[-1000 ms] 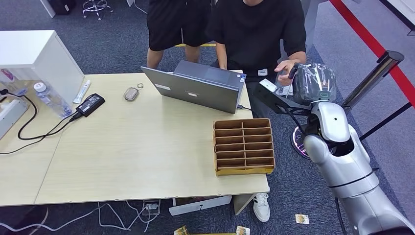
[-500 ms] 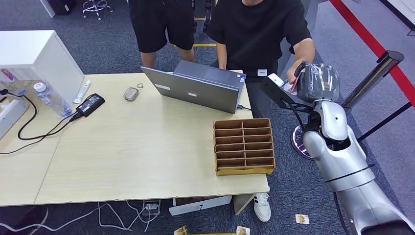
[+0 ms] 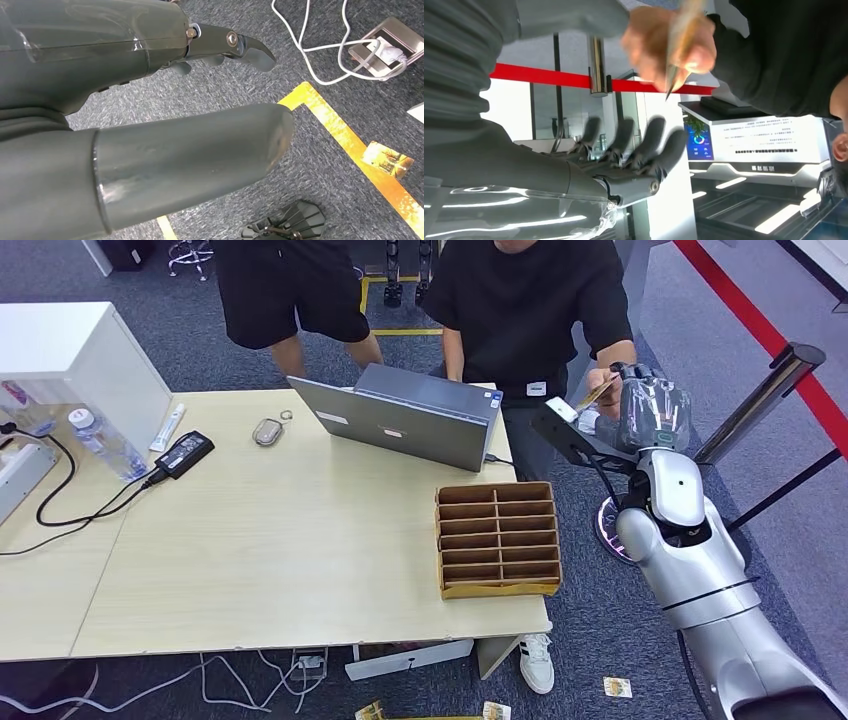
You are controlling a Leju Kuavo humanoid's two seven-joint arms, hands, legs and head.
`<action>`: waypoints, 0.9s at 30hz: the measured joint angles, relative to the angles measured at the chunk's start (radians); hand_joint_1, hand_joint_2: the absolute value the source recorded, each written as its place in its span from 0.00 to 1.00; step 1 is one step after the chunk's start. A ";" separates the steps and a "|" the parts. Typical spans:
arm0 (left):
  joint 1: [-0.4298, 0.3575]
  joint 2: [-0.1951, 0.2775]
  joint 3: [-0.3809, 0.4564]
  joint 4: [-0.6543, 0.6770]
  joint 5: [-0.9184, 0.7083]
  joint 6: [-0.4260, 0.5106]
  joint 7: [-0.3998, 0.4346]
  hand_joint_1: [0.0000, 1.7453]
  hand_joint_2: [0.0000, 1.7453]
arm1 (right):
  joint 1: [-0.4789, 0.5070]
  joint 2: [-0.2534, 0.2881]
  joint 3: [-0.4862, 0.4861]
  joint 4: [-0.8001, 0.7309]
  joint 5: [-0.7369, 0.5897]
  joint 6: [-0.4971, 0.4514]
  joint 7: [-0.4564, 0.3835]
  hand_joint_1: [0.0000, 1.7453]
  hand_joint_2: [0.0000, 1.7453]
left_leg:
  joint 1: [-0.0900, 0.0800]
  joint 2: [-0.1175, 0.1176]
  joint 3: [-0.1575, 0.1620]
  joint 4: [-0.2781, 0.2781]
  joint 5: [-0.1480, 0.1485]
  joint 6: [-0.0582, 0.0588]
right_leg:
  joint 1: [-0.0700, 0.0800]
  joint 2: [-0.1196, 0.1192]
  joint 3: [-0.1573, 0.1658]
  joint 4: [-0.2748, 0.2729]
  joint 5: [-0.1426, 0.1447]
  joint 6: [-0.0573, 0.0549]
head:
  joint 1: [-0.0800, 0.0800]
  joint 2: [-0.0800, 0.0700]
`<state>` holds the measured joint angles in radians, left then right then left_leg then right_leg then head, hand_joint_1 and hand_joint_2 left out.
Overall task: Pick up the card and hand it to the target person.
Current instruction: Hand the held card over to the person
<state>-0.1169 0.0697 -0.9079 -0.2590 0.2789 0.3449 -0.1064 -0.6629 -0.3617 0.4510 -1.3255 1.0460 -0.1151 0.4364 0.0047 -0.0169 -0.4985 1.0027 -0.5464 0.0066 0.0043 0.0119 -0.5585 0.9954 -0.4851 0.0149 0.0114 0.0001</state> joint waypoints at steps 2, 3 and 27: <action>0.000 0.000 0.000 0.000 0.000 0.000 0.000 0.00 0.00 | 0.001 0.001 0.000 0.004 0.000 -0.001 0.000 0.00 1.00 | 0.000 0.000 0.000 0.000 0.000 0.000 | 0.000 0.000 0.000 0.000 0.000 0.000 | 0.000 0.000; 0.000 0.000 0.000 0.000 0.000 0.000 0.000 0.00 0.00 | 0.001 0.002 0.000 0.006 0.000 -0.003 0.001 0.00 1.00 | 0.000 0.000 0.000 0.000 0.000 0.000 | 0.000 0.000 0.000 0.000 0.000 0.000 | 0.000 0.000; 0.001 -0.009 0.002 0.000 0.059 0.022 0.001 0.00 0.00 | 0.440 0.129 -0.112 -0.310 -0.138 -0.368 -0.131 0.00 1.00 | 0.000 0.000 0.000 0.000 0.000 0.000 | 0.000 0.000 0.000 0.000 0.000 0.000 | 0.000 0.000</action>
<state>-0.1162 0.0604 -0.9064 -0.2590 0.3379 0.3669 -0.1050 -0.2229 -0.2332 0.3393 -1.6351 0.9075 -0.4834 0.3055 0.0050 -0.0168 -0.4982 1.0026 -0.5465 0.0066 0.0046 0.0116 -0.5583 0.9953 -0.4853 0.0148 0.0114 0.0002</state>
